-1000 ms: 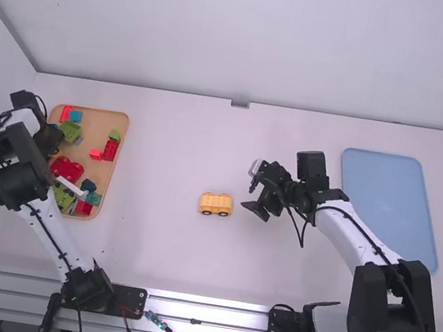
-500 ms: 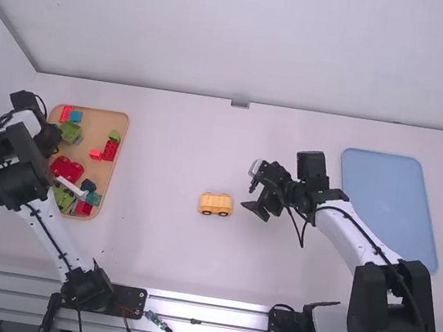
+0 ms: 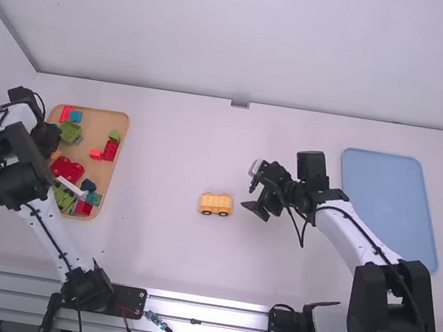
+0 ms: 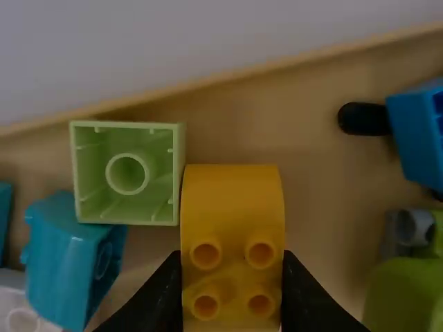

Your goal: Assemble lego blocks to make yellow taxi

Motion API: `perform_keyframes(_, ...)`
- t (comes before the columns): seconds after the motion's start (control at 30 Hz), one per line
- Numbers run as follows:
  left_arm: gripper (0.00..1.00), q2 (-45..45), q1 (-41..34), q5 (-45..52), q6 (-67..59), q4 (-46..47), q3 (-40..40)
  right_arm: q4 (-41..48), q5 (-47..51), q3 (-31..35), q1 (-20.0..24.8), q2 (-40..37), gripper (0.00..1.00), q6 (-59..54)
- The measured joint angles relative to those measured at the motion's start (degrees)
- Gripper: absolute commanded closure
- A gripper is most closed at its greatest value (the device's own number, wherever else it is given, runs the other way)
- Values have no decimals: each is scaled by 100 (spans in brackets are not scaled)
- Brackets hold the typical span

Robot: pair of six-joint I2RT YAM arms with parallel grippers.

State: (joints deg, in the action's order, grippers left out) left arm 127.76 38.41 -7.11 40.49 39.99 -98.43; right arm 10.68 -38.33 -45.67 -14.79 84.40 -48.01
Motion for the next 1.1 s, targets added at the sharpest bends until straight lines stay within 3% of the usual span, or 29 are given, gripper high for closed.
perform_keyframes(0.37, 98, 0, -94, 44, -544, 1047, -986, -22, 0, 0, 0, 0, 1, -13)
perform_keyframes(0.67, 98, 0, -758, -22, -1029, 780, -1016, -37, -9, 0, 98, 0, 1, -2)
perform_keyframes(0.87, 98, -236, -1473, -179, -1292, 153, -295, -35, -7, -2, 131, 0, 2, -13)
perform_keyframes(1.1, 99, -1469, -2140, -72, -1991, -970, 999, -26, -9, 0, 129, 0, 1, -7)
